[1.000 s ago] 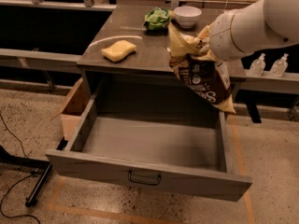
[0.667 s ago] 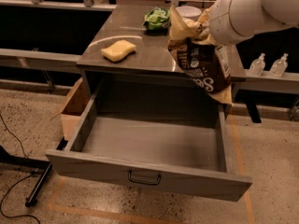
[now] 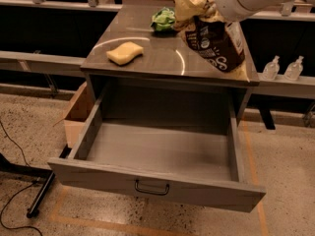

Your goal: Pick brown chip bag from top drawer and place on counter

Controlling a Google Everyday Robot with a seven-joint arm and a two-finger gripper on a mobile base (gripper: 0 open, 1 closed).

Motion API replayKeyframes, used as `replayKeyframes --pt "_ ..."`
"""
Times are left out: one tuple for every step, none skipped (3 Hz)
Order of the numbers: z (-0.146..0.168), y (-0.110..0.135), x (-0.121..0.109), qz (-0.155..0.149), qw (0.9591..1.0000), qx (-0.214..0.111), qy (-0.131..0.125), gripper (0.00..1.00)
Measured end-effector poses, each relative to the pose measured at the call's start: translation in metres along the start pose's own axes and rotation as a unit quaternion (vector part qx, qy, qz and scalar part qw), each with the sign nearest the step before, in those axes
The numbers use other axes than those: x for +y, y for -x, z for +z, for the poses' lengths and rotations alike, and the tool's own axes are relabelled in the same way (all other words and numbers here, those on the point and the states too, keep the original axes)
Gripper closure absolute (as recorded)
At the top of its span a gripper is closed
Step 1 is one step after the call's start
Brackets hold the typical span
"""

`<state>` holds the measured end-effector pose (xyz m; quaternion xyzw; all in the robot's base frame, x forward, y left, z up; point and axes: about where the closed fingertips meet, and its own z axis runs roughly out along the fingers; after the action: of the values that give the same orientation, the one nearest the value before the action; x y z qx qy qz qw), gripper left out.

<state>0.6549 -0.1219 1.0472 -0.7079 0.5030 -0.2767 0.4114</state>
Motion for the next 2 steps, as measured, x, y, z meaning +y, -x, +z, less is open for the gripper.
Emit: replayKeyframes --pt "0.038 -0.007 -0.005 -0.011 0.9999 0.002 0.012 1.00" --pt "0.080 -0.018 0.000 -0.006 0.9994 0.006 0.034 1.00"
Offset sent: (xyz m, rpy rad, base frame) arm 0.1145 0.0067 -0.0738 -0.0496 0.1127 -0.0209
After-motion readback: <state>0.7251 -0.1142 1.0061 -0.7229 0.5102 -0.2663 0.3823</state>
